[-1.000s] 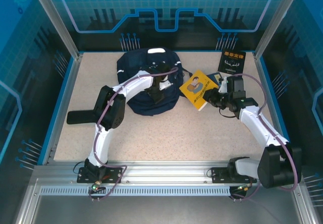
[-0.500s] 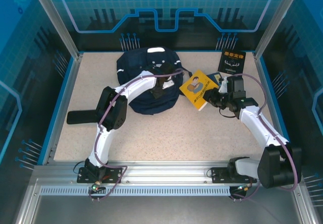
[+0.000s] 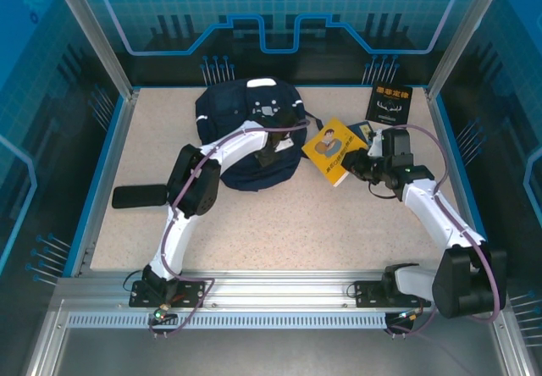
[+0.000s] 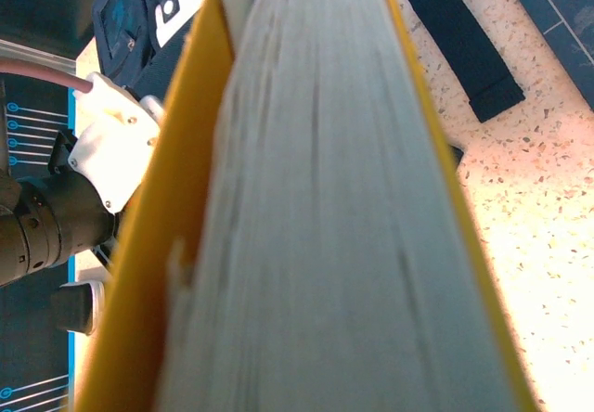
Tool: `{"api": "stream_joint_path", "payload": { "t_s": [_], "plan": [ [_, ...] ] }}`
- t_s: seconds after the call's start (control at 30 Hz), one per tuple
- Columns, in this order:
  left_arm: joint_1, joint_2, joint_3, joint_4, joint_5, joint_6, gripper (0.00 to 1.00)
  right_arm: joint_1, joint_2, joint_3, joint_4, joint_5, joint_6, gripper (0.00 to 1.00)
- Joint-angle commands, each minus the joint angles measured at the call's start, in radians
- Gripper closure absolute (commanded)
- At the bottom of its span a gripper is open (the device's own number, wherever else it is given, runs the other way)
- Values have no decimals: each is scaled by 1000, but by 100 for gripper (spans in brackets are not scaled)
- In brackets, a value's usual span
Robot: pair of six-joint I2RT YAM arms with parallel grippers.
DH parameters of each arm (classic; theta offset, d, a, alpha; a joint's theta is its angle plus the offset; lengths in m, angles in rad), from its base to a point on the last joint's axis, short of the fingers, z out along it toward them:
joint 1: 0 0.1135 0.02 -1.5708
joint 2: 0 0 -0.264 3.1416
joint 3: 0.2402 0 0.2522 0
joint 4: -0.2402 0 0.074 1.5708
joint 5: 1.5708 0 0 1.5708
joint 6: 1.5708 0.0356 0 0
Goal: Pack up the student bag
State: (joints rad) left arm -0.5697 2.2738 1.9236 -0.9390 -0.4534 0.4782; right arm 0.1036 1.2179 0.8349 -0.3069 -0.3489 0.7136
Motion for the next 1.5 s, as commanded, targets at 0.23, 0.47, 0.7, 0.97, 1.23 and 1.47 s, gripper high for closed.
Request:
{"api": "stream_joint_path", "payload": {
  "t_s": [0.23,0.47,0.7,0.97,1.23,1.47],
  "plan": [
    [-1,-92,6,75,-22,27,84,-19,-61,20,12,-22,-12,98],
    [-22,-252,-93,213,-13,33,93,-21,-123,10,-31,41,-27,97],
    [-65,-364,-153,317,-39,-42,96,-21,-191,2,-84,-14,-29,97],
    [-125,-413,-164,434,-181,-134,98,-4,-266,-58,-98,-128,66,97],
    [-152,-429,-123,461,-246,-206,98,50,-235,-88,-107,-198,148,98],
    [-174,-460,-135,430,-244,-229,99,156,-176,-82,139,-221,289,98]
  ]
}}
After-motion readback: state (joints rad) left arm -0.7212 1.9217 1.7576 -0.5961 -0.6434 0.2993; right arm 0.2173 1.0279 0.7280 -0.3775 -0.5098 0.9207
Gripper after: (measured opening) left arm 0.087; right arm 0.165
